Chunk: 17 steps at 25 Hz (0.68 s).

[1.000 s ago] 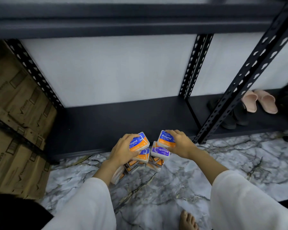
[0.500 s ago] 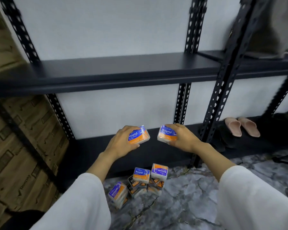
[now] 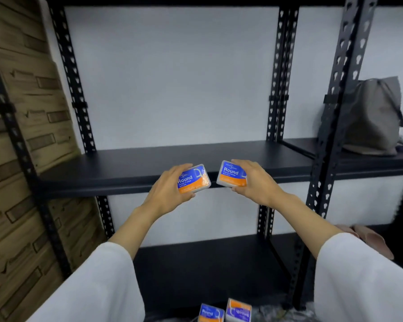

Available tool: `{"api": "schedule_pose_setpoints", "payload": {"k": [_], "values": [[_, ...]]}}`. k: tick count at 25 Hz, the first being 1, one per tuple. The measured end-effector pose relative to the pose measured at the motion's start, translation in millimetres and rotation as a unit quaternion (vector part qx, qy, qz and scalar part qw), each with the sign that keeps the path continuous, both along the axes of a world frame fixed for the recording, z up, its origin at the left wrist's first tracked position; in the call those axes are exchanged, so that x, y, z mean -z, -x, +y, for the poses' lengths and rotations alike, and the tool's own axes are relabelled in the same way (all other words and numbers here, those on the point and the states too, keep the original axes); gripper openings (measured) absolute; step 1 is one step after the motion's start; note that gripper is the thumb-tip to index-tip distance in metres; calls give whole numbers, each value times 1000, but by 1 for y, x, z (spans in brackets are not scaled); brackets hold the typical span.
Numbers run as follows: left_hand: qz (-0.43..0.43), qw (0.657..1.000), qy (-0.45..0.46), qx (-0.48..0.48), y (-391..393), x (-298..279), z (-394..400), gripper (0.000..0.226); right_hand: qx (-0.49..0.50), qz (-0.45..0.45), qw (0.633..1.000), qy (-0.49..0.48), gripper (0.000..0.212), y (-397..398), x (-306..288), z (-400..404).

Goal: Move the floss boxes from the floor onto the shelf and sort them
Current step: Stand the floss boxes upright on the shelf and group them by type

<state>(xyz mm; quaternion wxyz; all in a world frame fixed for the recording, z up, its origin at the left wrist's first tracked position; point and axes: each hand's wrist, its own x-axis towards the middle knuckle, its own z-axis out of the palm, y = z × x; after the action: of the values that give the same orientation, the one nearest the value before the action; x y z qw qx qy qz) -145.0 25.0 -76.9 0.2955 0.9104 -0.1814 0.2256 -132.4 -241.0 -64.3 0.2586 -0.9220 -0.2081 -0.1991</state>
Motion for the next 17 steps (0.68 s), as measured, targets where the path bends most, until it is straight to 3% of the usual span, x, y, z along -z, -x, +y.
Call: {"api": "schedule_pose_setpoints", "payload": {"k": [8,17], "values": [[8,1000,30,4,-76,-41,-2,74,31,-40,998,24,79,-76,-37,-7],[60,996,-48,42,-206,-39,-66,78,117,-22,991,64,80,-190,-24,-78]]}}
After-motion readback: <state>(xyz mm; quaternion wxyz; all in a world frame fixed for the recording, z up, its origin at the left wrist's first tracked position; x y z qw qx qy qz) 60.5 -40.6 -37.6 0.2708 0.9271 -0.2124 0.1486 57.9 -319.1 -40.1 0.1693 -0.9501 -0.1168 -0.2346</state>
